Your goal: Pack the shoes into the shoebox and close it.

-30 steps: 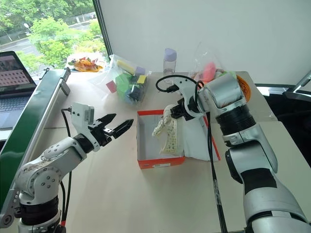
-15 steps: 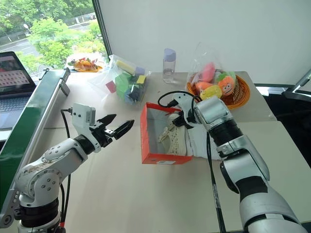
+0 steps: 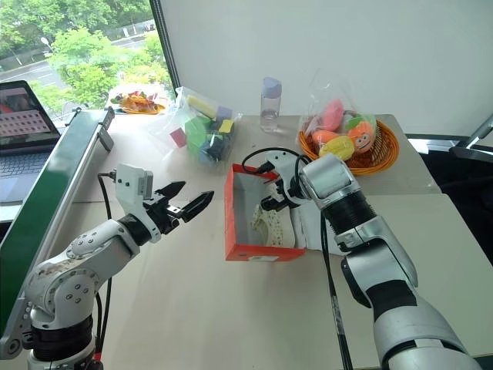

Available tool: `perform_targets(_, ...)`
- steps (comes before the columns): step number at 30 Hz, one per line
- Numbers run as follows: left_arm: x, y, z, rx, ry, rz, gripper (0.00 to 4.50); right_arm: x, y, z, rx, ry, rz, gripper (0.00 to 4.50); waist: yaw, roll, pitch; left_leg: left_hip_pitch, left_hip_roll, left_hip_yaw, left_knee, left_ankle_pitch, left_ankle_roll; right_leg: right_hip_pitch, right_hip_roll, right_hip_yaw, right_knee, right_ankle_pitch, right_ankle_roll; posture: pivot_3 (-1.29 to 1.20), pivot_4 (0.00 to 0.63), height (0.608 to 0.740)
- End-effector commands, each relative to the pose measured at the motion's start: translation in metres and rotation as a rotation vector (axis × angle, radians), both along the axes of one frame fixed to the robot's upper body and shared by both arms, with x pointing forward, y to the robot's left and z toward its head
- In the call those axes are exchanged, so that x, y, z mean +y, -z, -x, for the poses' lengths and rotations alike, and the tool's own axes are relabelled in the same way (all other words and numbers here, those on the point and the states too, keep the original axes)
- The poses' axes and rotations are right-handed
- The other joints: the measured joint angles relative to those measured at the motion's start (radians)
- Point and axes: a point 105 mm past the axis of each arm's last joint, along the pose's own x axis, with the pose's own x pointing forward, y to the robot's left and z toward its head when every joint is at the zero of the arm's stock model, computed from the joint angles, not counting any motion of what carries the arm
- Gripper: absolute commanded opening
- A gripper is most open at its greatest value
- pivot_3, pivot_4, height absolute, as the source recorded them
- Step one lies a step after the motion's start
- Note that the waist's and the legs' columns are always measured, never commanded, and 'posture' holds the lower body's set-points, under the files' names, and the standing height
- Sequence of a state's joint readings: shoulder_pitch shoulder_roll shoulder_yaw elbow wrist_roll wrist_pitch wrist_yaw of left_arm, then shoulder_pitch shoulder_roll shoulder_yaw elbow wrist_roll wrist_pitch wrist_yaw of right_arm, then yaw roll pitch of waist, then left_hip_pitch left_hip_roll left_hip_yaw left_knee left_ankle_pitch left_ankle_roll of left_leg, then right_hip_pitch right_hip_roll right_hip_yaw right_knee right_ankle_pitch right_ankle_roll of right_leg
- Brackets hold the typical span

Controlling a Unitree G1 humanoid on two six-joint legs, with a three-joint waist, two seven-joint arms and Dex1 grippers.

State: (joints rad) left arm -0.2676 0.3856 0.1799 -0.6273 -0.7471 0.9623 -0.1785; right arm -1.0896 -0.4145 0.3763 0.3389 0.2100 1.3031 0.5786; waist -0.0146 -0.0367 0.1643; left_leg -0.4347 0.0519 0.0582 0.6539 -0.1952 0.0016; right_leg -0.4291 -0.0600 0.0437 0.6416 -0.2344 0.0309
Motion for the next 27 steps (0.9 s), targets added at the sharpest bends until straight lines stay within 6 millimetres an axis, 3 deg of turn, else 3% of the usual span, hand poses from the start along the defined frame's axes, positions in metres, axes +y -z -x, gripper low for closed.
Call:
perform_targets(1, 0.0, -0.008, 0.002, -0.046, 0.005, -0.001, 4.5, 0.009, -0.046, 0.0, -0.105, -0.024, -0.048, 4.46, -0.001, 0.0, 0.0, 0.0, 0.0, 0.0, 0.0, 0.0, 0.0, 0.0, 0.0, 0.0, 0.0, 0.0, 0.0, 0.0, 0.15, 0.74)
perform_targets(6, 0.001, -0.006, 0.003, -0.047, 0.002, -0.022, 4.5, 0.011, -0.072, 0.0, -0.194, -0.045, -0.072, 4.46, -0.002, 0.0, 0.0, 0.0, 0.0, 0.0, 0.0, 0.0, 0.0, 0.0, 0.0, 0.0, 0.0, 0.0, 0.0, 0.0, 0.15, 0.74)
perform_targets(10, 0.017, -0.005, 0.004, -0.052, -0.049, -0.079, 4.5, 0.021, -0.112, 0.0, -0.449, -0.192, -0.263, 4.46, -0.001, 0.0, 0.0, 0.0, 0.0, 0.0, 0.0, 0.0, 0.0, 0.0, 0.0, 0.0, 0.0, 0.0, 0.0, 0.0, 0.15, 0.74)
perform_targets(14, 0.036, -0.003, 0.007, -0.049, -0.119, -0.124, 4.5, 0.019, -0.131, 0.004, -0.748, -0.397, -0.31, 4.46, -0.001, 0.0, 0.0, 0.0, 0.0, -0.001, 0.0, 0.0, 0.0, 0.001, 0.0, -0.001, -0.001, 0.0, 0.0, 0.0, 0.15, 0.74)
perform_targets(17, 0.053, -0.001, 0.012, -0.045, -0.196, -0.132, 4.5, 0.017, -0.109, 0.008, -0.716, -0.569, -0.321, 4.46, -0.002, 0.0, 0.0, 0.0, 0.0, 0.0, 0.0, 0.0, 0.0, 0.001, 0.0, -0.001, -0.002, 0.0, 0.0, 0.0, 0.15, 0.74)
perform_targets(24, 0.085, 0.0, 0.023, -0.073, -0.396, -0.107, 4.5, 0.03, -0.095, 0.029, -0.627, -0.796, -0.721, 4.46, -0.01, 0.0, 0.0, 0.005, 0.001, 0.0, 0.0, 0.0, 0.0, 0.004, 0.001, 0.0, 0.0, 0.0, -0.001, 0.0, 0.15, 0.74)
perform_targets(27, 0.093, 0.001, 0.025, -0.095, -0.458, -0.136, 4.5, 0.037, -0.076, 0.029, -0.594, -0.84, -0.675, 4.46, -0.008, 0.0, 0.0, 0.006, 0.001, 0.0, 0.0, 0.0, 0.0, 0.005, 0.0, 0.0, 0.0, 0.0, -0.001, 0.0, 0.15, 0.74)
